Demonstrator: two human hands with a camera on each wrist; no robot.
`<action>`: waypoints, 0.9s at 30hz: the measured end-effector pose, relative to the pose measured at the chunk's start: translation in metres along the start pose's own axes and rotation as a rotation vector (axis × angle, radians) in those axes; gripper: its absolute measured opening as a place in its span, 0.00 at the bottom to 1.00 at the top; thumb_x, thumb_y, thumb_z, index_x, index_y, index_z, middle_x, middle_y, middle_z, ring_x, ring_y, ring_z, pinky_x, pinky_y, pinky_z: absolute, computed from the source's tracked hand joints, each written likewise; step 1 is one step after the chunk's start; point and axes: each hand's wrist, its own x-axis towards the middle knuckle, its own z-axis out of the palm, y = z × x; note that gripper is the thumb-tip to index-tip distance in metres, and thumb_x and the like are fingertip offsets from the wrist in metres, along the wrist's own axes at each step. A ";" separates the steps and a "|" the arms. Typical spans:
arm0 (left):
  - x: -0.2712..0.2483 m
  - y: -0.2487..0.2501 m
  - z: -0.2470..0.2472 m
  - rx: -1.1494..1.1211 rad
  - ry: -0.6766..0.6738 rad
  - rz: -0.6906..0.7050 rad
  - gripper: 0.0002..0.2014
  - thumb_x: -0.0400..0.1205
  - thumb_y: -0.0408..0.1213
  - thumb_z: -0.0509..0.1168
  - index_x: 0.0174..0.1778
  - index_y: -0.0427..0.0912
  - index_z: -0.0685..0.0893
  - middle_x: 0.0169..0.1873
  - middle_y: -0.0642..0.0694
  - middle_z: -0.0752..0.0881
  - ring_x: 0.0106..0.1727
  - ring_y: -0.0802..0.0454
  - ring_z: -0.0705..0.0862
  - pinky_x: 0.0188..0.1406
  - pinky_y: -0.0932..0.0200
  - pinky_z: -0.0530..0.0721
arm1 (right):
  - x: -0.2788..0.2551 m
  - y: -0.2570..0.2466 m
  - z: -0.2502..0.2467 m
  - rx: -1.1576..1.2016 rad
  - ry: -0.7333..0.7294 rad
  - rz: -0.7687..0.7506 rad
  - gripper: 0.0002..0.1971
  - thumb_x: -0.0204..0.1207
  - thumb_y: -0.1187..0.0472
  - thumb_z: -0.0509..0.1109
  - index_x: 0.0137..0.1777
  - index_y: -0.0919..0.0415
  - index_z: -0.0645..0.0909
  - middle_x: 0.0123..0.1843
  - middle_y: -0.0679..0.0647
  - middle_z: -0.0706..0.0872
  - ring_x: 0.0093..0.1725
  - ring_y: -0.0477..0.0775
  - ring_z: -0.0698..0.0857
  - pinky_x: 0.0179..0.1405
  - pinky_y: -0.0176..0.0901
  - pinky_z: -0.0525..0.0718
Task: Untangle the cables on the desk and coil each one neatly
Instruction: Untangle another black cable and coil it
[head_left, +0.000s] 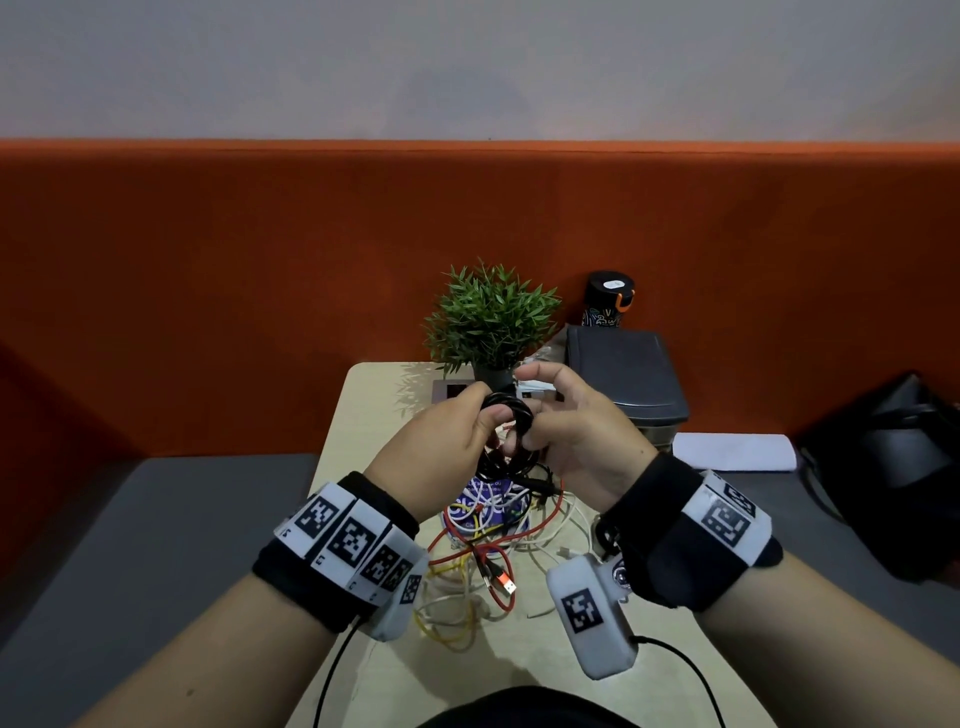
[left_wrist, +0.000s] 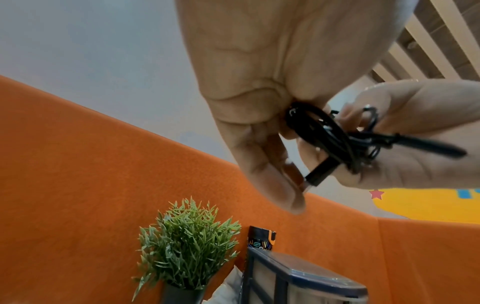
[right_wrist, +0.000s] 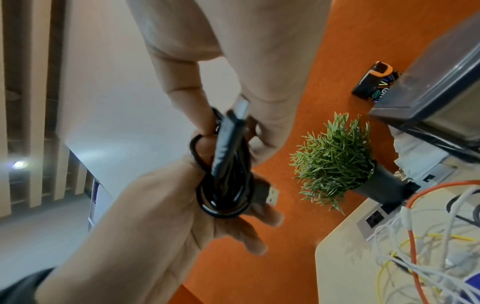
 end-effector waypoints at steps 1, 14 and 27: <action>0.000 -0.001 0.001 -0.002 0.001 0.003 0.17 0.87 0.49 0.48 0.56 0.41 0.74 0.39 0.43 0.84 0.36 0.46 0.81 0.38 0.45 0.77 | 0.000 -0.002 0.000 0.018 -0.021 0.020 0.27 0.60 0.83 0.61 0.59 0.62 0.72 0.29 0.57 0.84 0.26 0.56 0.78 0.35 0.47 0.77; 0.004 -0.001 0.006 0.026 0.039 -0.028 0.13 0.87 0.47 0.50 0.50 0.39 0.71 0.38 0.39 0.81 0.37 0.42 0.78 0.36 0.45 0.75 | -0.001 0.004 -0.006 -1.126 0.305 -0.188 0.14 0.70 0.54 0.76 0.52 0.47 0.78 0.35 0.49 0.83 0.36 0.46 0.82 0.31 0.36 0.76; 0.012 -0.012 0.011 0.384 0.079 0.036 0.11 0.88 0.46 0.50 0.46 0.43 0.67 0.39 0.47 0.77 0.41 0.43 0.78 0.32 0.50 0.71 | 0.000 -0.010 -0.001 -1.043 0.221 0.001 0.17 0.74 0.62 0.69 0.61 0.49 0.74 0.34 0.48 0.82 0.31 0.46 0.79 0.27 0.36 0.74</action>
